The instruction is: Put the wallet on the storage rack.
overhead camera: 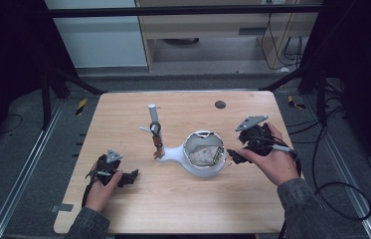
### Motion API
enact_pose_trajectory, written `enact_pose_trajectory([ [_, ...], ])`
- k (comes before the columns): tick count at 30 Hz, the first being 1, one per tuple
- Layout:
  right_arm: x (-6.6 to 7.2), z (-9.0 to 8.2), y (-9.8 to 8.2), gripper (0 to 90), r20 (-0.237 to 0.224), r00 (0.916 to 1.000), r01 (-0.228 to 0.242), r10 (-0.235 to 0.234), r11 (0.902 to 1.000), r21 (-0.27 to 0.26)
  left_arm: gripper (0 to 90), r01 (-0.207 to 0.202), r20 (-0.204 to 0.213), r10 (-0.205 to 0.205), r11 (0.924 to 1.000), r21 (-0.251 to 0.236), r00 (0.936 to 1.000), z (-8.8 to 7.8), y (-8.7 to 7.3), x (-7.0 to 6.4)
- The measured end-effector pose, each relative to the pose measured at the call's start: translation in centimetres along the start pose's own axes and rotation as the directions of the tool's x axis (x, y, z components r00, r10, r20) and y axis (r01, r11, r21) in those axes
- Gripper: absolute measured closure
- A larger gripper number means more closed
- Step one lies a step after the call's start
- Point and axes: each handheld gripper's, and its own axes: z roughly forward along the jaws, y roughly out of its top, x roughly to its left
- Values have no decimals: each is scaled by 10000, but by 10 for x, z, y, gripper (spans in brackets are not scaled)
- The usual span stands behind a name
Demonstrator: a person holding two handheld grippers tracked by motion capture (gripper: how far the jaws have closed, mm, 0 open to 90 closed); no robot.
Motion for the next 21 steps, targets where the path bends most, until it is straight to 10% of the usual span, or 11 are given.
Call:
enact_pose_trajectory([
  [21, -25, 14, -58, 53, 114, 9862, -1651, 1651, 9863, 16, 0, -16, -14, 16, 10000, 5, 10000, 0, 0, 0],
])
